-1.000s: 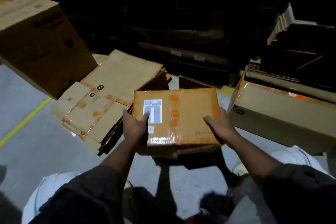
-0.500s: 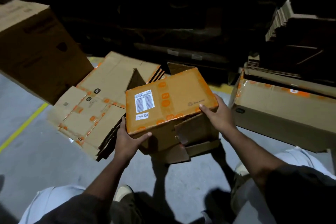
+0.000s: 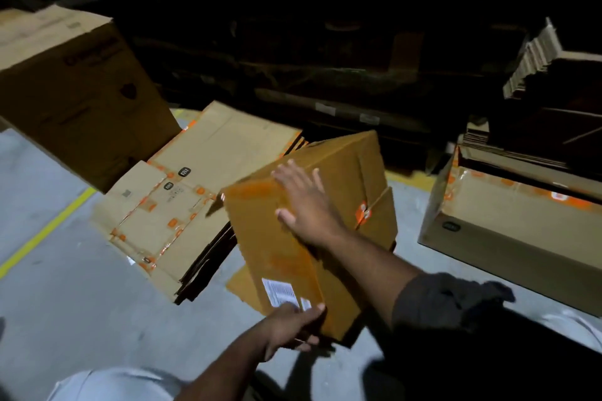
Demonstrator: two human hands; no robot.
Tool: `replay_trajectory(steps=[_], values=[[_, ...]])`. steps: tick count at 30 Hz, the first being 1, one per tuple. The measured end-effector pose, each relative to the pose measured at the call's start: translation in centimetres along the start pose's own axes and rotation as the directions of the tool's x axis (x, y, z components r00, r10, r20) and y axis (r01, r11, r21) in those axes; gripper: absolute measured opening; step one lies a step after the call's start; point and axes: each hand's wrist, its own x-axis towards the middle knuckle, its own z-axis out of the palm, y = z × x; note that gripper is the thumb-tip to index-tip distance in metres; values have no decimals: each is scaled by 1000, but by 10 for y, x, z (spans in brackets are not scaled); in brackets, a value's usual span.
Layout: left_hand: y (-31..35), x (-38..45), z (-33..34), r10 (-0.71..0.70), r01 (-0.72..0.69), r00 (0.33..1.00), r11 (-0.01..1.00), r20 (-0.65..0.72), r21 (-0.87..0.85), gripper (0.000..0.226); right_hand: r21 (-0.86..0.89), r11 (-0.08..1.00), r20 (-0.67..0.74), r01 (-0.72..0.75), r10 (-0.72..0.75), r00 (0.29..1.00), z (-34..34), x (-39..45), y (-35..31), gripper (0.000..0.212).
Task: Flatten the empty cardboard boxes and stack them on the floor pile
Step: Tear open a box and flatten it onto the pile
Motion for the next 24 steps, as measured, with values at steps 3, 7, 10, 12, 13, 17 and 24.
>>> replay_trajectory(steps=[3, 7, 10, 12, 13, 17, 24], values=[[11, 17, -32, 67, -36, 892, 996, -447, 78, 31, -2, 987, 154, 161, -158, 975, 49, -26, -21, 94], [18, 6, -70, 140, -28, 460, 989, -877, 143, 28, 95, 995, 170, 2, -19, 985, 86, -78, -20, 80], [27, 5, -71, 266, -188, 422, 961, -867, 204, 45, 145, 988, 199, -48, 19, 980, 85, -99, -11, 76], [30, 14, -65, 462, -257, 528, 887, -713, 384, 69, 263, 947, 206, -183, 130, 970, 82, -103, -4, 74], [31, 20, -62, 510, -251, 584, 853, -631, 457, 79, 319, 907, 179, -275, 227, 957, 84, -104, 4, 69], [27, 41, -57, 479, -214, 679, 854, -556, 475, 102, 304, 680, 120, -667, 667, 735, 93, -118, 66, 62], [19, 42, -72, 435, -327, 692, 900, -576, 288, 97, 289, 527, 385, -799, 700, 601, 103, -103, 124, 86]])
